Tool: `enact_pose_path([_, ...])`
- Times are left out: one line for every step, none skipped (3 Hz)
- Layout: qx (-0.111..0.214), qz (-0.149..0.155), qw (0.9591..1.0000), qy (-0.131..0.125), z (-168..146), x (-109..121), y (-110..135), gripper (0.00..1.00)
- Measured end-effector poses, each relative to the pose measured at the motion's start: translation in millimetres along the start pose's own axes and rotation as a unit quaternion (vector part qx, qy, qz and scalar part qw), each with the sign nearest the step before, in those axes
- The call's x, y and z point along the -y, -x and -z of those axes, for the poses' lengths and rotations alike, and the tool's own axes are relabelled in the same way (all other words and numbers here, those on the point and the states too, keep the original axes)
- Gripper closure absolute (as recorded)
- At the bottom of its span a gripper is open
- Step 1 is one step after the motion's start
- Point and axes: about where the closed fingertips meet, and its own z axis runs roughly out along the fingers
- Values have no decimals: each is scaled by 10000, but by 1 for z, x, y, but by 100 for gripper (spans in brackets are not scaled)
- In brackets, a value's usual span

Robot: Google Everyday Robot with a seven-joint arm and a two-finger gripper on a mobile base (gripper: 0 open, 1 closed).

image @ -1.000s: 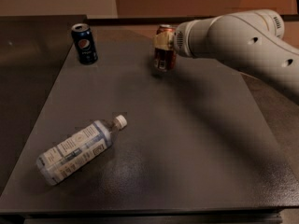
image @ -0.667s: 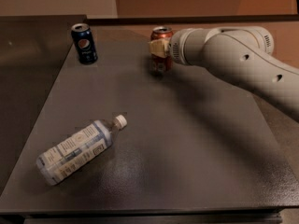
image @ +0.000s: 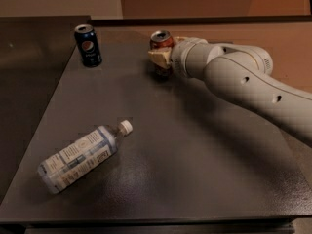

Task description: Place coke can upright

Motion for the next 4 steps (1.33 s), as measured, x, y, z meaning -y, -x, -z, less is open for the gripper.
enact_pose_path([-135, -201, 9996, 124, 3, -6, -1, 58])
enact_pose_path([-211, -588, 9976, 298, 10, -20, -4, 36])
enact_pose_path([-205, -851, 9952, 433, 15, -31, -2, 12])
enact_pose_path([-203, -847, 9951, 466, 16, -34, -3, 0])
